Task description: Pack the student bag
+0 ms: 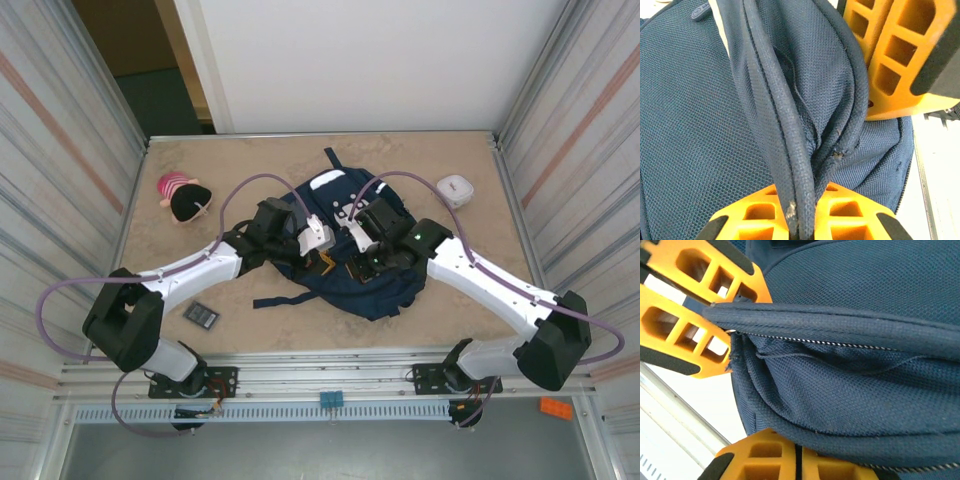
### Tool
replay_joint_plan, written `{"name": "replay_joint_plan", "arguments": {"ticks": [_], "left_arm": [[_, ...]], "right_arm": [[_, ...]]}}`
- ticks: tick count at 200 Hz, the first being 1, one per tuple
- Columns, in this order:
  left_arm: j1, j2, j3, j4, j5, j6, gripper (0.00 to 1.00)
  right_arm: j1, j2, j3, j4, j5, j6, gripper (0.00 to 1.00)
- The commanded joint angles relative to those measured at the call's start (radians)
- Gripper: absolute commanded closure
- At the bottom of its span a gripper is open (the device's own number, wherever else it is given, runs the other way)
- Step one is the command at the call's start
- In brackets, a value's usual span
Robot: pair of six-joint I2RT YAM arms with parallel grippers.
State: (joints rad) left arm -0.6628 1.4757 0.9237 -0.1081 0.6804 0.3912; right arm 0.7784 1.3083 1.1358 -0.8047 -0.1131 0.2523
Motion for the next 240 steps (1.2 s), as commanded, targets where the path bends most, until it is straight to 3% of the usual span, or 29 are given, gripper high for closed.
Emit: {"name": "replay_joint_plan", "arguments": {"ticks": [1,61,90,100,111,134,151,172,188,215,240], "left_arm": [[0.015,-0.046,0.023,0.014,0.028,-0.016,0.98],[0.088,-0.083,-0.011,-0.101,-0.070,0.078,0.96],[0.094,-0.088,-0.005,-0.169,-0.098,0.117,0.93],[0.093,-0.095,-0.008,-0.173,-0.098,0.099,0.88],[0.094,-0.111,-0.014,-0.164,-0.094,0.046,0.73],[0.095,-0.182,-0.030,-0.107,-0.156,-0.222,0.43],[0.095,-0.247,-0.065,-0.067,-0.283,-0.513,0.33],[0.095,-0.336,-0.140,-0.038,-0.441,-0.856,0.29],[0.095,-0.379,-0.196,-0.041,-0.493,-1.092,0.29],[0.095,-0.370,-0.264,-0.030,-0.440,-1.422,0.27],[0.082,-0.315,-0.329,0.095,-0.378,-1.588,0.25]], "right_arm": [[-0.019,-0.020,0.026,-0.080,0.025,-0.013,0.99],[-0.208,-0.100,0.017,-0.187,-0.015,-0.106,1.00],[-0.247,-0.097,0.028,-0.191,-0.057,-0.132,1.00],[-0.248,-0.093,0.029,-0.184,-0.077,-0.130,1.00],[-0.246,-0.089,0.023,-0.167,-0.110,-0.118,1.00],[-0.242,-0.100,-0.010,-0.110,-0.158,-0.068,1.00],[-0.241,-0.118,-0.039,-0.066,-0.169,-0.029,1.00],[-0.239,-0.130,-0.067,-0.029,-0.181,0.011,1.00],[-0.223,-0.135,-0.089,0.006,-0.196,0.043,1.00],[-0.165,-0.134,-0.124,0.071,-0.187,0.098,1.00],[-0.096,-0.114,-0.135,0.114,-0.162,0.142,1.00]]}}
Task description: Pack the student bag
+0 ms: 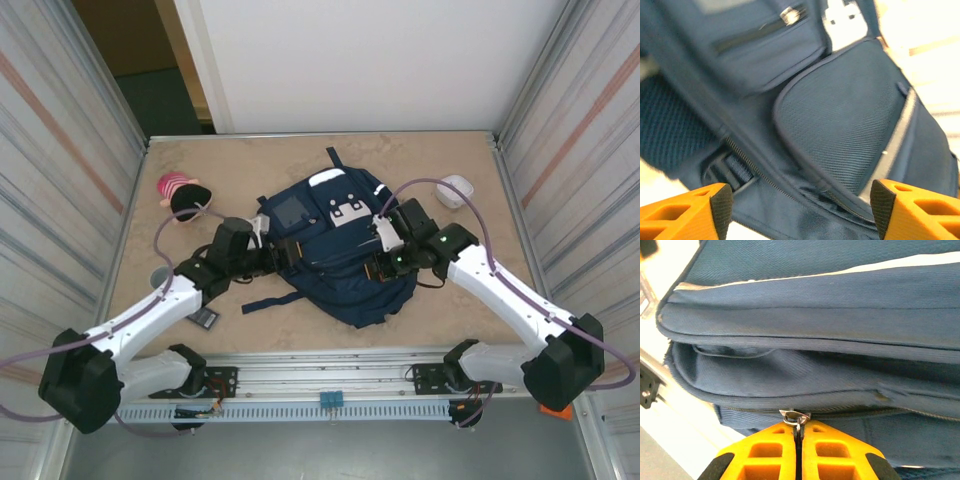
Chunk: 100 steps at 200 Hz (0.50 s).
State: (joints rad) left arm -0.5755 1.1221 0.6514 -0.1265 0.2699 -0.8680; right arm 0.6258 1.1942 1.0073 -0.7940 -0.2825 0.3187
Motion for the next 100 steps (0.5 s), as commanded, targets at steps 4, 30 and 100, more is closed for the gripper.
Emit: {"name": "replay_joint_plan", "arguments": {"ticks": [4,30,100], "left_arm": [[-0.008,0.047,-0.070,0.142,0.035,-0.351,0.25],[-0.016,0.120,-0.099,0.267,0.045,-0.408,0.26],[-0.004,0.326,-0.006,0.460,0.021,-0.414,0.68]], "right_arm": [[0.068,0.004,-0.008,0.109,0.011,0.083,1.00],[0.133,0.021,-0.004,0.129,0.047,0.117,1.00],[0.209,0.016,-0.019,0.172,0.100,0.187,1.00]]}}
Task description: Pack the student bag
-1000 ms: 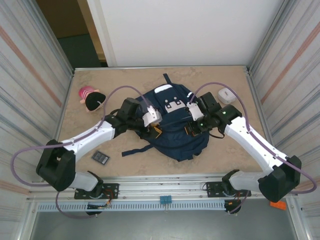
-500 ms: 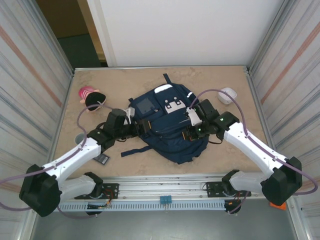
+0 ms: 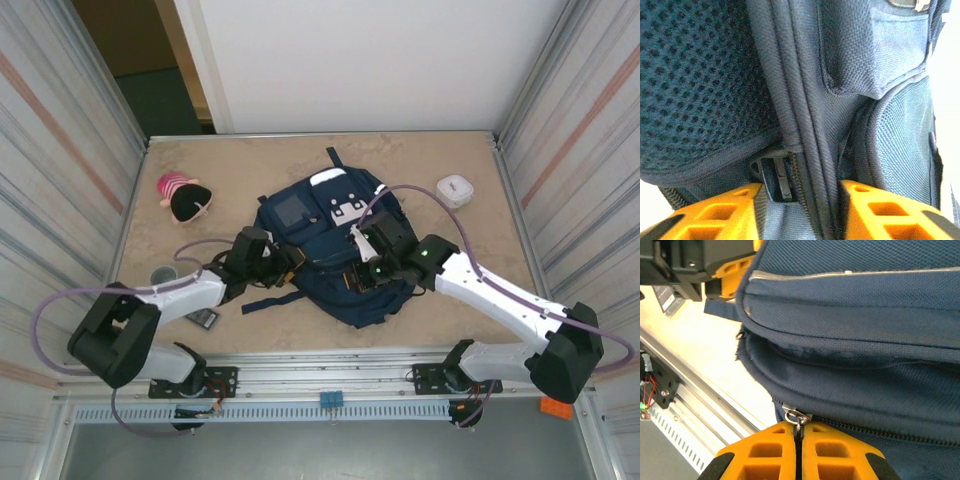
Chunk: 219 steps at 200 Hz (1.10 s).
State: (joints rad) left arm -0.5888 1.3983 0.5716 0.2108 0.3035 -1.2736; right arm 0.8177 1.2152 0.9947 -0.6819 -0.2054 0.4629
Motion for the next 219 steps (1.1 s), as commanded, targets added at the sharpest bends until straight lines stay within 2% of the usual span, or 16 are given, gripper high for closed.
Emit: {"name": "replay_joint_plan", "arguments": {"ticks": [1,19,39,70,89,95,108,127,153,184,203,219], "left_arm": [[0.010,0.051,0.075,0.123,-0.011,-0.008,0.69],[0.037,0.080,0.104,0.108,0.004,0.023,0.86],[0.097,0.081,0.148,0.034,0.019,0.101,0.97],[0.214,0.095,0.284,-0.142,0.047,0.302,1.00],[0.272,0.119,0.349,-0.192,0.070,0.365,1.00],[0.286,0.123,0.363,-0.202,0.080,0.370,0.97],[0.299,0.112,0.378,-0.222,0.092,0.377,0.77],[0.293,0.055,0.355,-0.258,0.111,0.353,0.57],[0.246,-0.080,0.224,-0.258,0.131,0.233,0.41],[0.116,-0.229,0.076,-0.207,0.069,0.058,0.35],[0.043,-0.250,0.048,-0.173,0.013,0.000,0.37],[0.015,-0.233,0.052,-0.149,-0.015,-0.009,0.40]], "right_arm": [[0.019,-0.005,-0.008,0.060,0.023,0.043,1.00],[0.033,-0.009,-0.015,0.075,0.024,0.059,1.00],[0.056,-0.007,-0.019,0.105,0.026,0.082,1.00],[0.090,0.042,-0.021,0.183,0.049,0.115,1.00],[0.094,0.082,0.002,0.229,0.114,0.162,1.00],[0.094,0.091,0.004,0.255,0.130,0.174,1.00],[0.088,0.108,0.009,0.312,0.149,0.194,1.00],[0.081,0.142,0.022,0.359,0.131,0.196,1.00],[0.080,0.186,0.042,0.368,0.091,0.184,1.00],[0.081,0.205,0.042,0.365,0.057,0.168,1.00],[0.080,0.205,0.045,0.359,0.045,0.157,1.00],[0.080,0.205,0.044,0.362,0.034,0.150,1.00]]}}
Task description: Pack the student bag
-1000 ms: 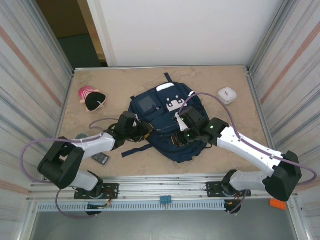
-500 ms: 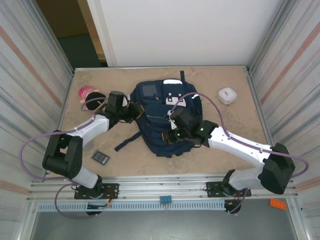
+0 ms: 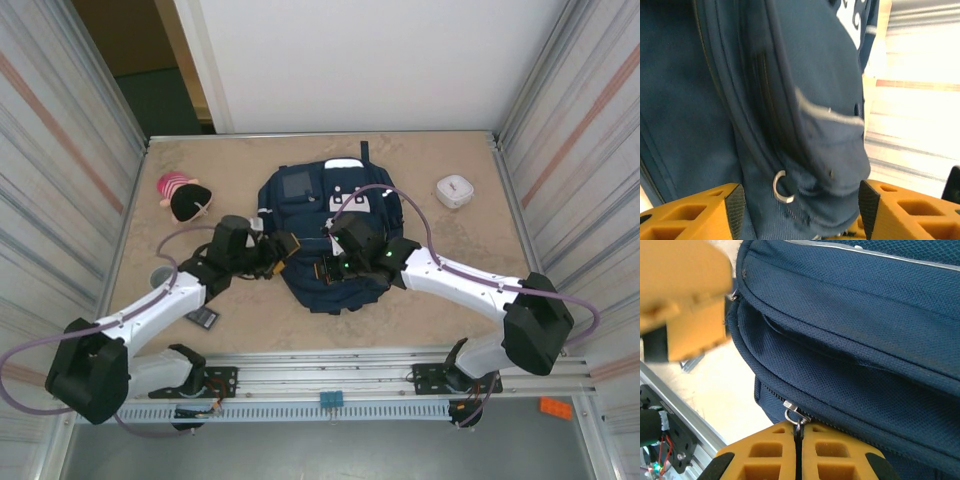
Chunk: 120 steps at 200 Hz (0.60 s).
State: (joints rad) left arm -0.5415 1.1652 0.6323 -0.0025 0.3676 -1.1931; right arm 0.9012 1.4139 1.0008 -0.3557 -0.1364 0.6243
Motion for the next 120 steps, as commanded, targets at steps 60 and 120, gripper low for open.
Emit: {"name": "replay_joint_plan", "arguments": {"ticks": [60,120], "left_arm": [[-0.012,0.075,0.072,0.003,-0.089,0.008,0.89],[0.195,-0.045,0.043,-0.222,-0.065,0.221,1.00]], "right_arm": [[-0.030,-0.042,0.023,-0.029,-0.031,-0.030,1.00],[-0.323,-0.247,-0.115,-0.212,-0.073,-0.130,1.00]]}}
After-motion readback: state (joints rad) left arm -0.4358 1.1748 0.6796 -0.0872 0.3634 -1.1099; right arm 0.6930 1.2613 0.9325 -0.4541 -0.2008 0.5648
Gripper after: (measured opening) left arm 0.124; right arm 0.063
